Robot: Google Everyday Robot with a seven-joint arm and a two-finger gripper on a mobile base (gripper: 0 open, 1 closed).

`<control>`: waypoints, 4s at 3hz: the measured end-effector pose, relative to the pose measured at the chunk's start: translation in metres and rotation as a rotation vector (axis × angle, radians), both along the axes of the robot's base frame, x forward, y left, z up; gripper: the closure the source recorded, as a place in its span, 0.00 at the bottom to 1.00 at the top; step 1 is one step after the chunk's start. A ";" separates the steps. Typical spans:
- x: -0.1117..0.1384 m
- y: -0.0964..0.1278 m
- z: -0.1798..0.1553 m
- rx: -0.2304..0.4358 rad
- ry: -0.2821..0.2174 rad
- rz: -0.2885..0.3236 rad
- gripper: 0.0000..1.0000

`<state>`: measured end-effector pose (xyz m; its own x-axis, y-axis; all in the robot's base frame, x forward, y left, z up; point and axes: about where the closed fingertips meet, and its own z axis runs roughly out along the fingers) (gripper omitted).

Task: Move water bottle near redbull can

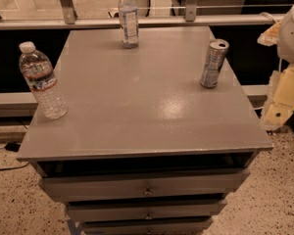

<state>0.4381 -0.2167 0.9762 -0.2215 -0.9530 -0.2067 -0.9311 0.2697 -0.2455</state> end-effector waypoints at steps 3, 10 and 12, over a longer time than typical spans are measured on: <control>0.008 0.096 -0.039 0.253 0.039 0.012 0.00; 0.079 0.422 -0.076 0.813 -0.021 0.377 0.00; 0.095 0.479 -0.076 0.953 -0.002 0.347 0.00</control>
Offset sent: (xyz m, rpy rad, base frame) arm 0.0081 0.0862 -0.0426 0.2929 0.0491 -0.0151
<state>0.5335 0.2624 0.9003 0.0373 -0.4024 -0.9147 -0.9951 0.0692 -0.0710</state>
